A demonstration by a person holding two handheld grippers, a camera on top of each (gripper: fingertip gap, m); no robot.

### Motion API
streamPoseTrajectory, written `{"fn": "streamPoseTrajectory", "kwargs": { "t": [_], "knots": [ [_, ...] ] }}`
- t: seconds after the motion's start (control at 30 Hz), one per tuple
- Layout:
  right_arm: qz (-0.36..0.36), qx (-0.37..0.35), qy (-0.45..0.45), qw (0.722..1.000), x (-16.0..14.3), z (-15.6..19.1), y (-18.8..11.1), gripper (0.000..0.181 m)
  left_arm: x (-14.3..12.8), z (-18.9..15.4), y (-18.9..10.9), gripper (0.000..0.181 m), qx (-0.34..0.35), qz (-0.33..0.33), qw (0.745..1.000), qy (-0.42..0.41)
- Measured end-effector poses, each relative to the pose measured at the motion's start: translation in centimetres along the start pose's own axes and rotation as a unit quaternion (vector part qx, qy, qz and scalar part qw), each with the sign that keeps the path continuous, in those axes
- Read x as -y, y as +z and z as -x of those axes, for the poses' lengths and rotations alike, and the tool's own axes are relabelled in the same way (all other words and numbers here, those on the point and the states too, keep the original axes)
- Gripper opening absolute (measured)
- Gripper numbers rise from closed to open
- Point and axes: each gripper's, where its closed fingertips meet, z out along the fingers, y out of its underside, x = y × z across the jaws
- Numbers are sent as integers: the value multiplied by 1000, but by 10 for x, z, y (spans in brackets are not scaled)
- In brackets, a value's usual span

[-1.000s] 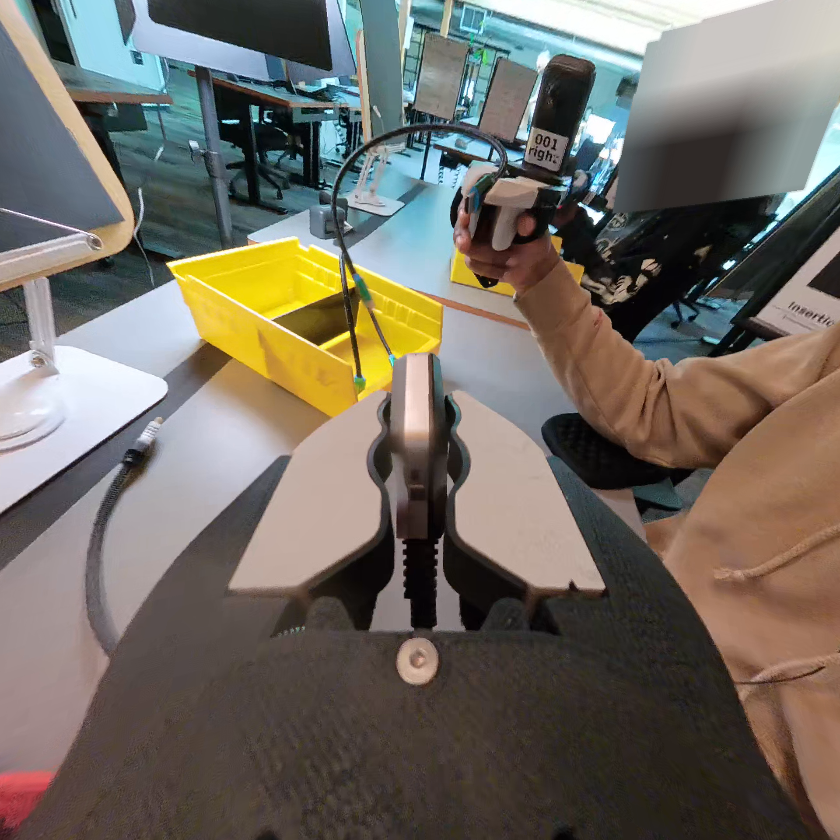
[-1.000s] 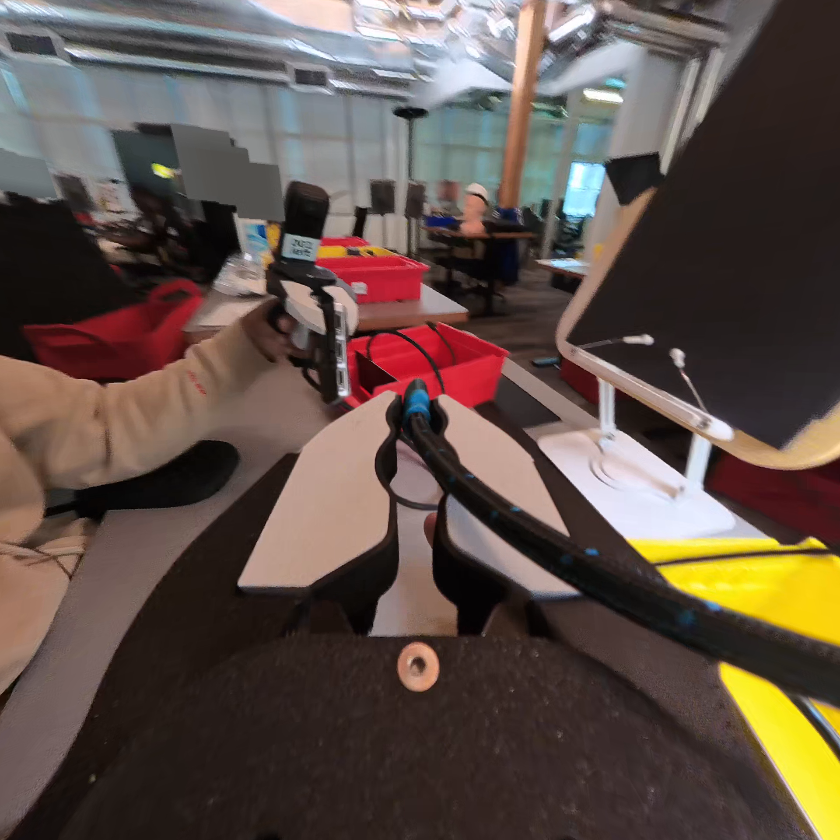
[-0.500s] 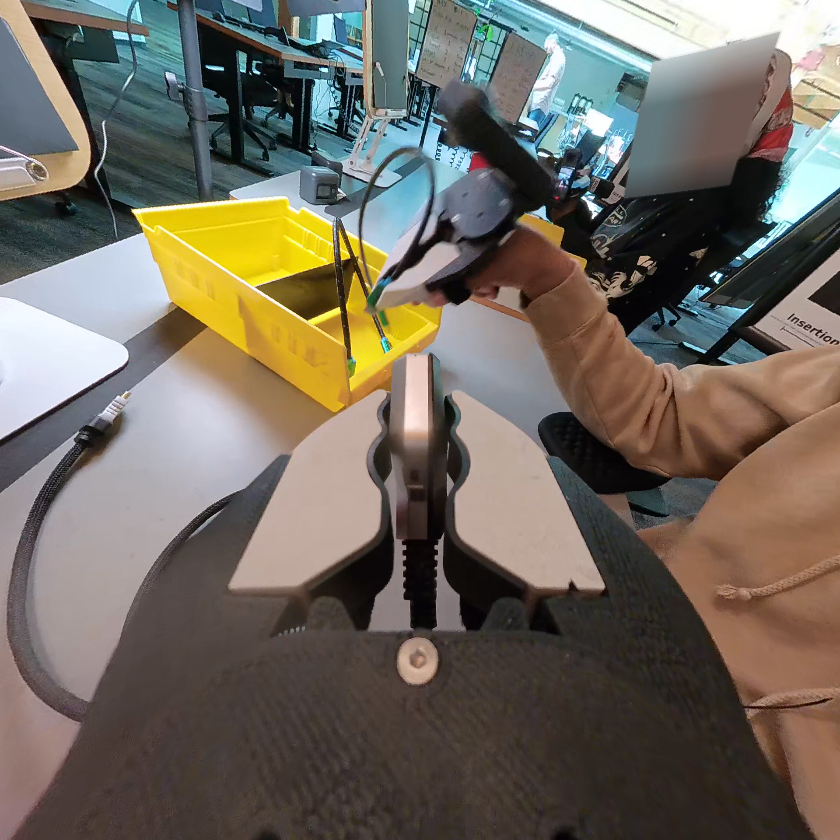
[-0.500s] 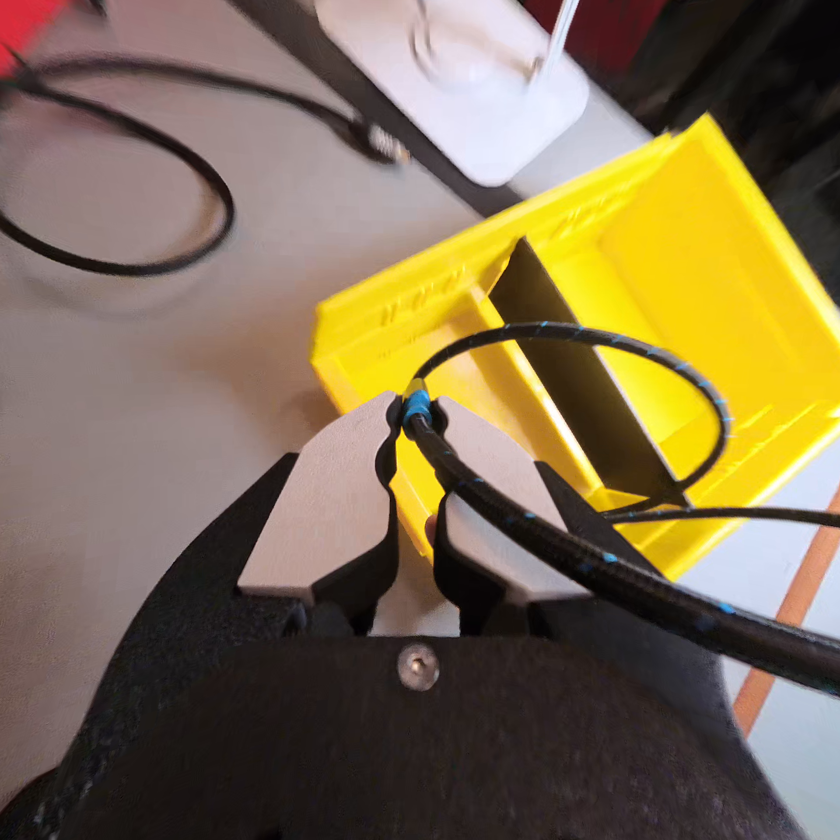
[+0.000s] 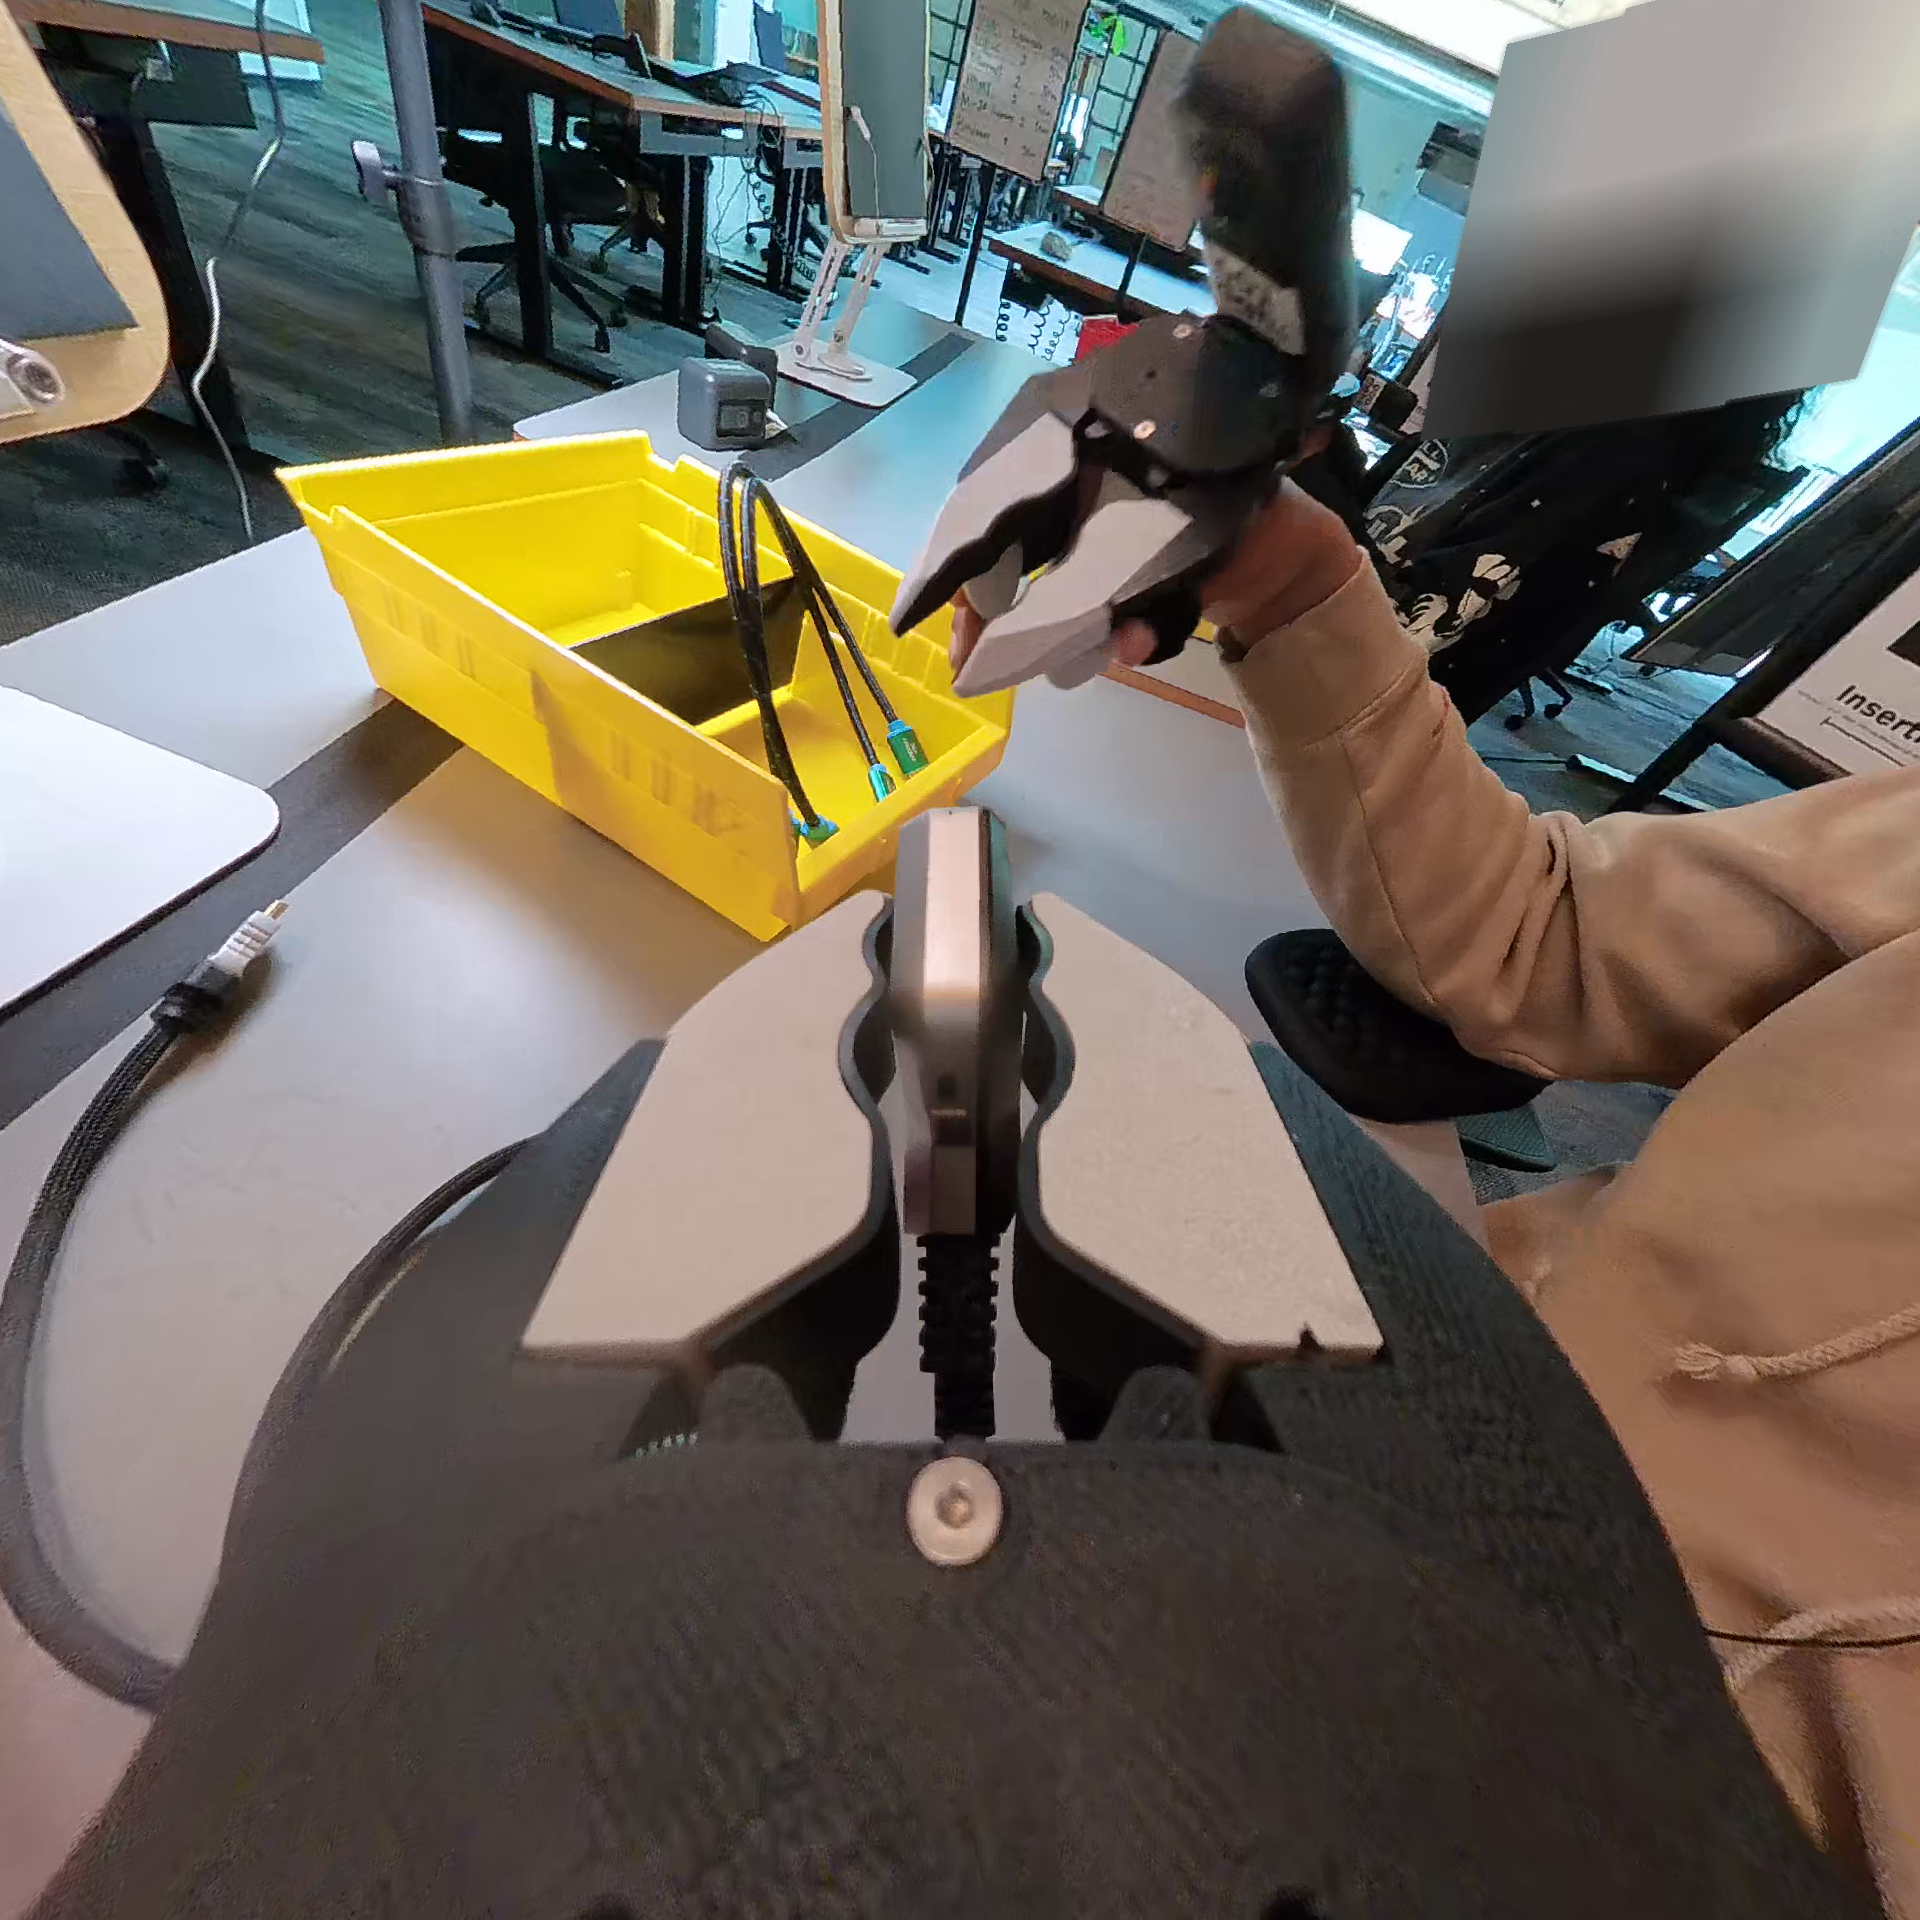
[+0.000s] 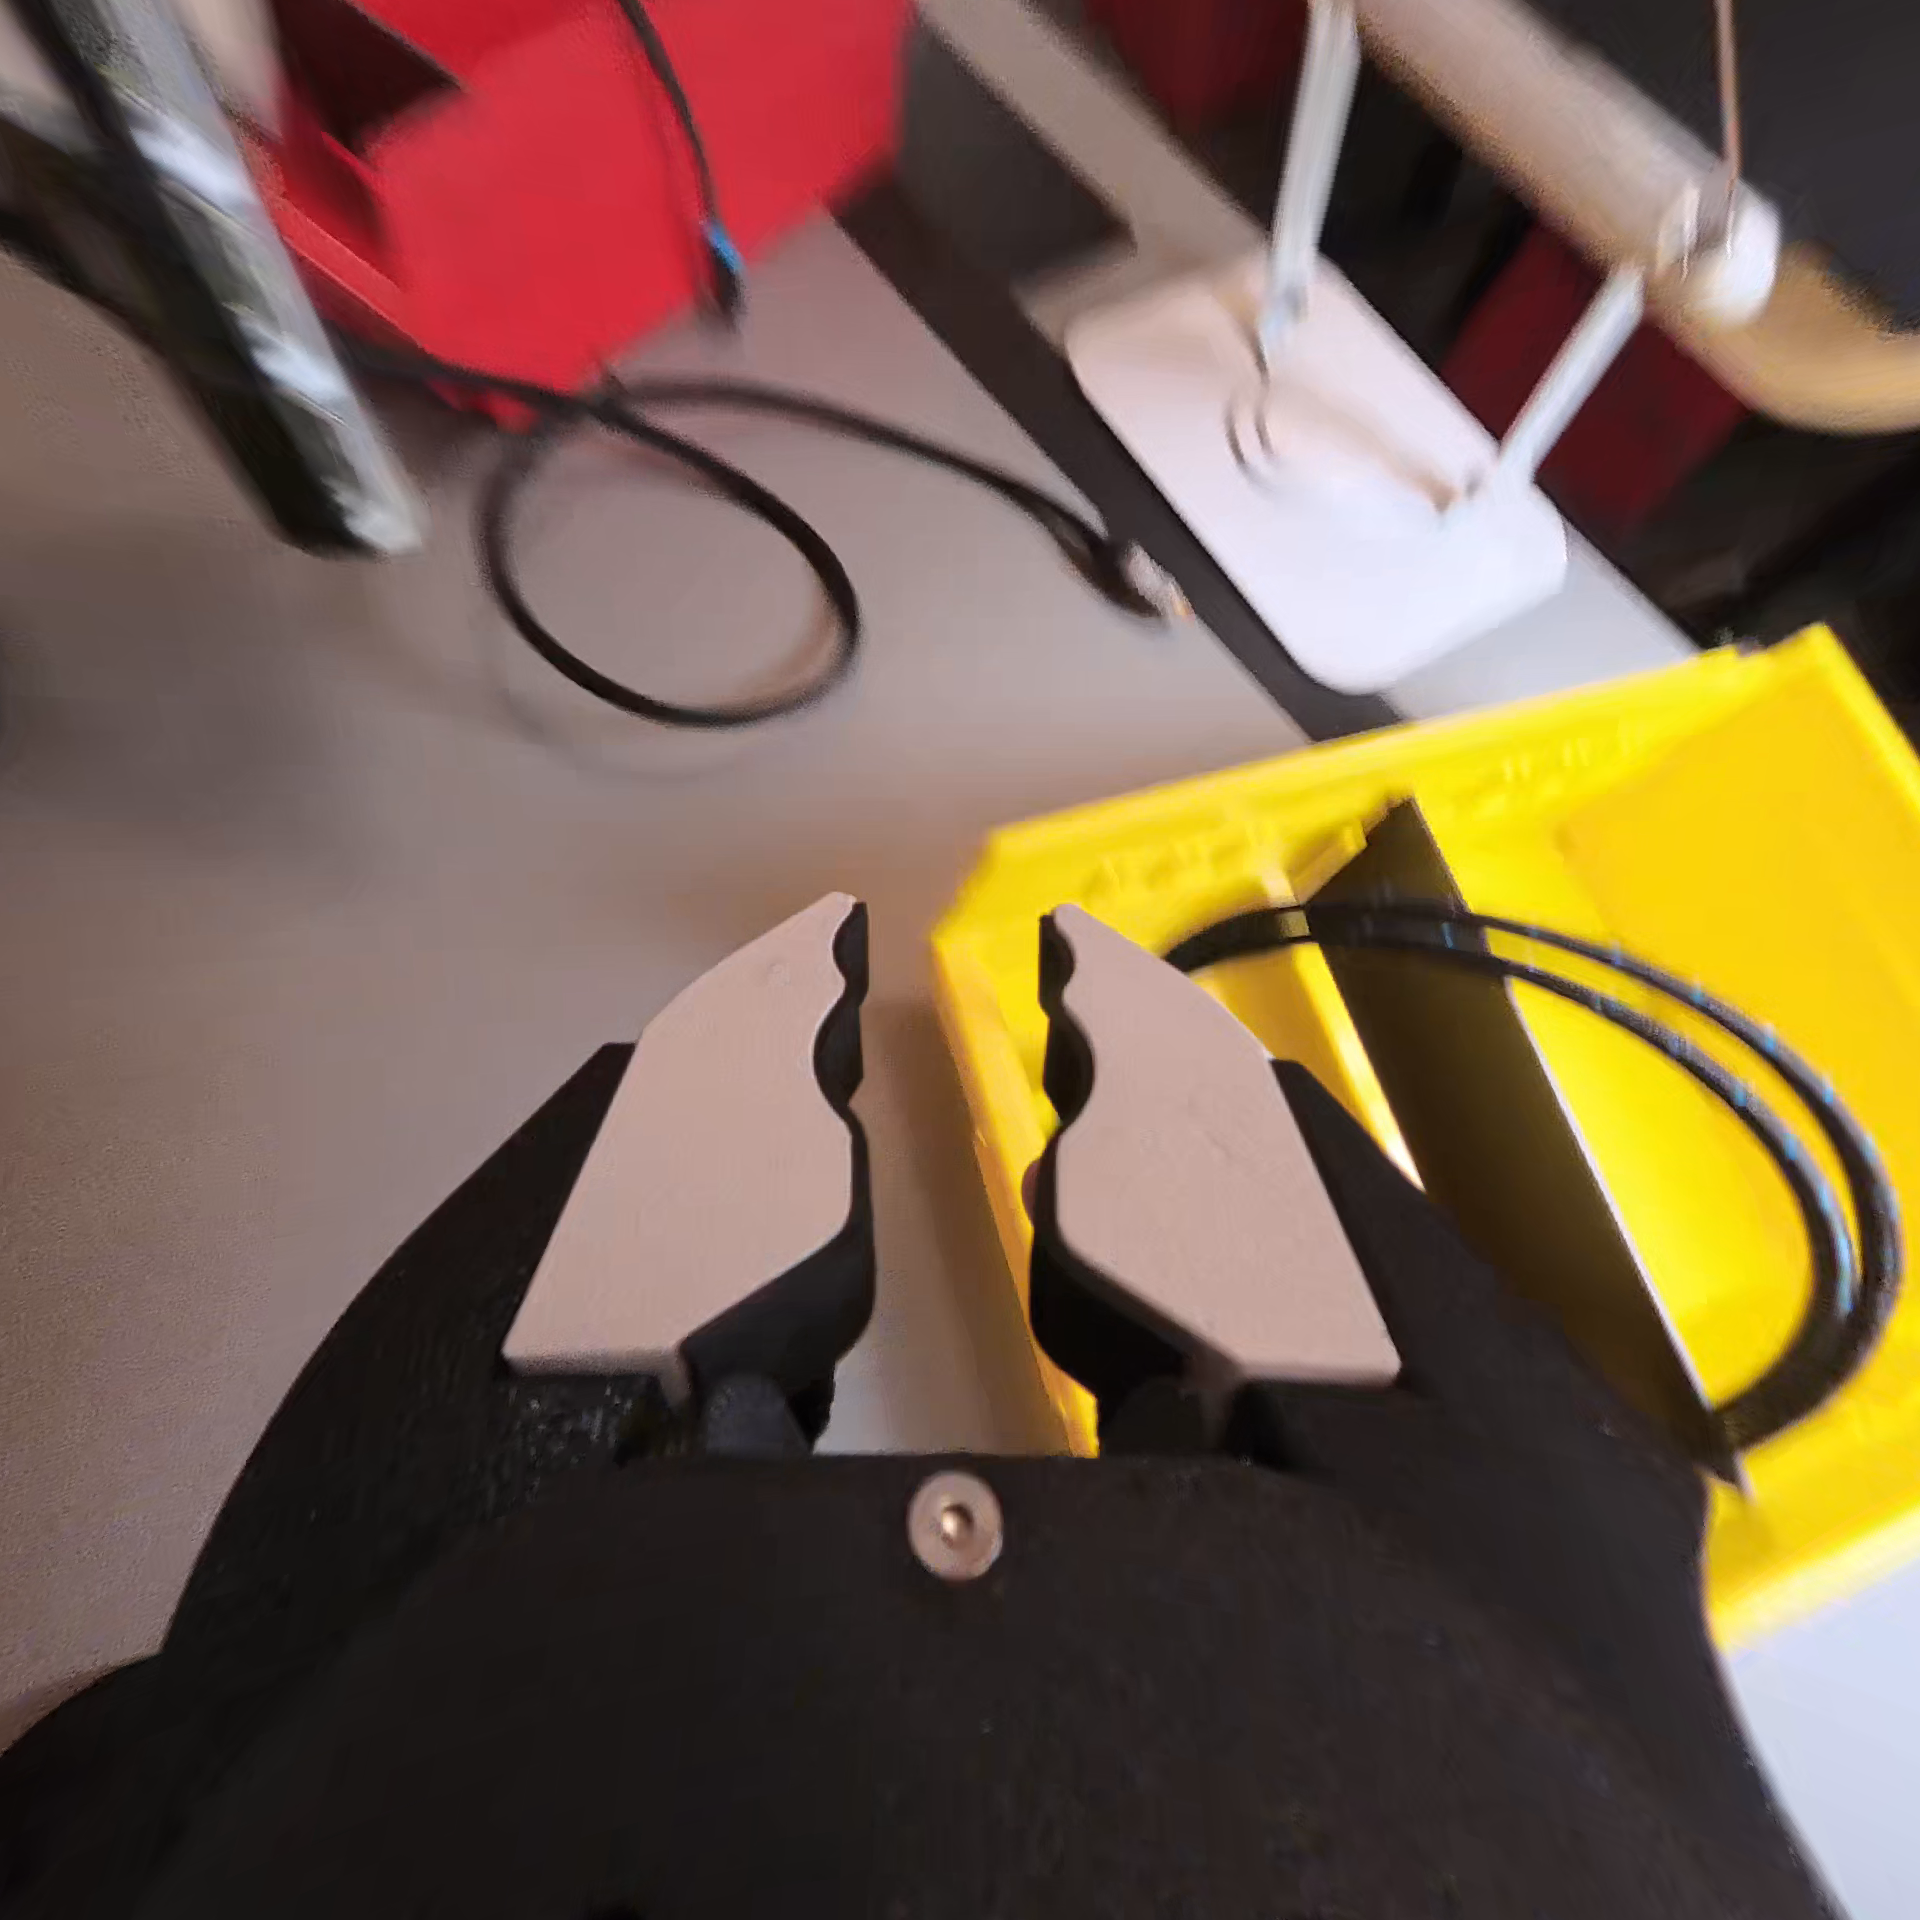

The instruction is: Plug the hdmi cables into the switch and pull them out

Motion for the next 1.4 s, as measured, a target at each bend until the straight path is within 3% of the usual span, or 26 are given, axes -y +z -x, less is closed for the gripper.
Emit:
{"fn": "streamPoseTrajectory", "kwargs": {
  "t": [0.03,0.17,0.33,0.47,0.57,0.67,0.83,1.07,1.4],
  "knots": [
    [-43,25,-20,999,16,13,-6,31,1,-3,2,21,-4,-1,1000,2],
    [-159,151,-107,970,59,83,-15,33,2,-18,13,21,-27,3,999,23],
    [-163,229,-113,953,68,133,24,41,2,-39,29,21,-46,18,997,56],
    [-179,262,-127,940,70,148,30,24,8,-48,24,22,-62,6,995,78],
    [-188,235,-135,944,74,136,20,22,26,-48,1,30,-66,-41,995,60],
    [-201,198,-149,948,85,124,8,22,41,-33,-28,31,-14,-81,995,60],
    [-201,136,-187,952,136,101,-29,22,52,-16,-61,30,35,-120,991,49],
    [-216,8,-163,963,237,43,-92,22,40,-4,-56,31,71,-78,994,38],
    [-224,-148,-131,955,335,-27,-192,22,26,16,-49,36,147,-25,988,29]
  ]
}}
